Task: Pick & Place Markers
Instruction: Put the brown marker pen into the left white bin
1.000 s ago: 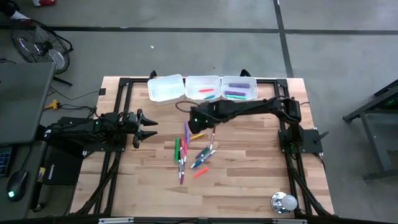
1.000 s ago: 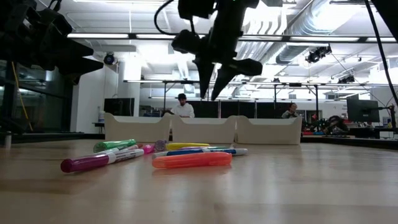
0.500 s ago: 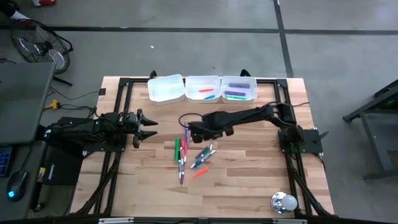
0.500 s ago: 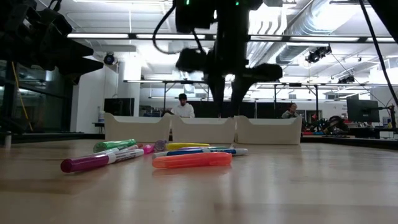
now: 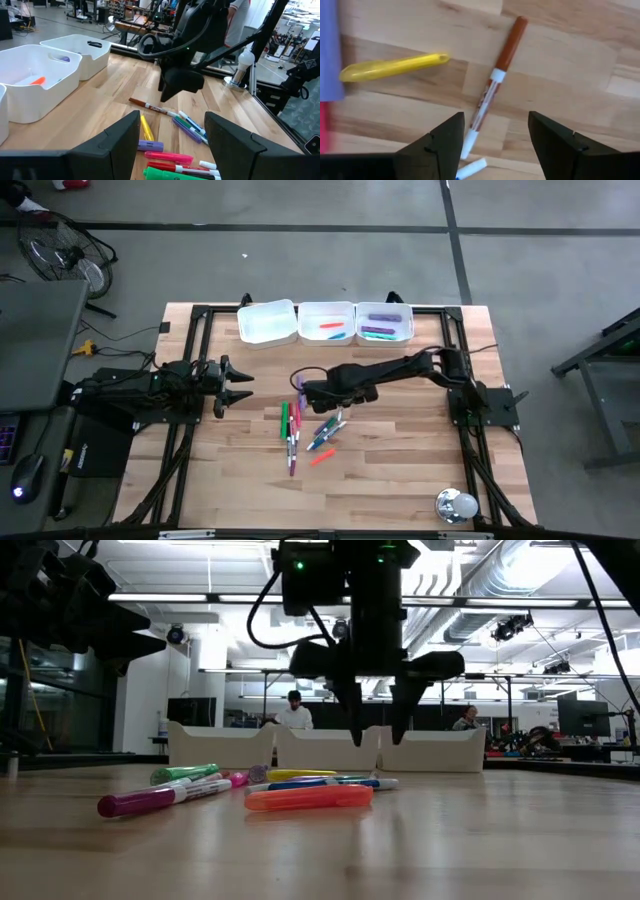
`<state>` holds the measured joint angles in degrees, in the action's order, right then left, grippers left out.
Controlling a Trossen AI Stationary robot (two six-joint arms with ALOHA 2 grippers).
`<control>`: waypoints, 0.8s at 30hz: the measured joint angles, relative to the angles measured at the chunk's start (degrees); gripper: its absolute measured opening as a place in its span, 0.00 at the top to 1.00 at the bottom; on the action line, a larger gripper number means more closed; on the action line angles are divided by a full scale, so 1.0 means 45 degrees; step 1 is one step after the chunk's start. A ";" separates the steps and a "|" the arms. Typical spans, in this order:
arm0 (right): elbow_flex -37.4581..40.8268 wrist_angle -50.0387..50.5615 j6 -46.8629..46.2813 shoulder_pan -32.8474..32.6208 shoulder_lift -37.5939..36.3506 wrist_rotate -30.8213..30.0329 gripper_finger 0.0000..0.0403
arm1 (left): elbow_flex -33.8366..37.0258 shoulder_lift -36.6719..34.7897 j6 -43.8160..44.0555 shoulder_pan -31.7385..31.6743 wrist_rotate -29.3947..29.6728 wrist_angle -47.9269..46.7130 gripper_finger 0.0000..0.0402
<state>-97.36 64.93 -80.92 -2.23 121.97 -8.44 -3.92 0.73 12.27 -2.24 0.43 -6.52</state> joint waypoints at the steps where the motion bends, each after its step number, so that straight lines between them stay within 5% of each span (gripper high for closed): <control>1: 0.0168 -0.0234 0.0027 0.0038 -0.0013 0.0052 0.48 | 0.0000 0.0000 0.0000 0.0004 0.0000 -0.0004 0.45; 10: 0.2429 -0.2432 0.0093 0.0271 -0.0130 0.1612 0.49 | 0.0001 -0.0001 0.0000 0.0002 0.0000 -0.0003 0.45; 24: 0.2641 -0.3056 0.0368 0.0294 -0.0149 0.1733 0.49 | 0.0000 -0.0005 0.0004 0.0001 0.0000 -0.0005 0.45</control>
<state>-85.47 51.18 -79.27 -0.91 121.30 -0.65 -3.92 0.71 12.29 -2.23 0.43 -6.55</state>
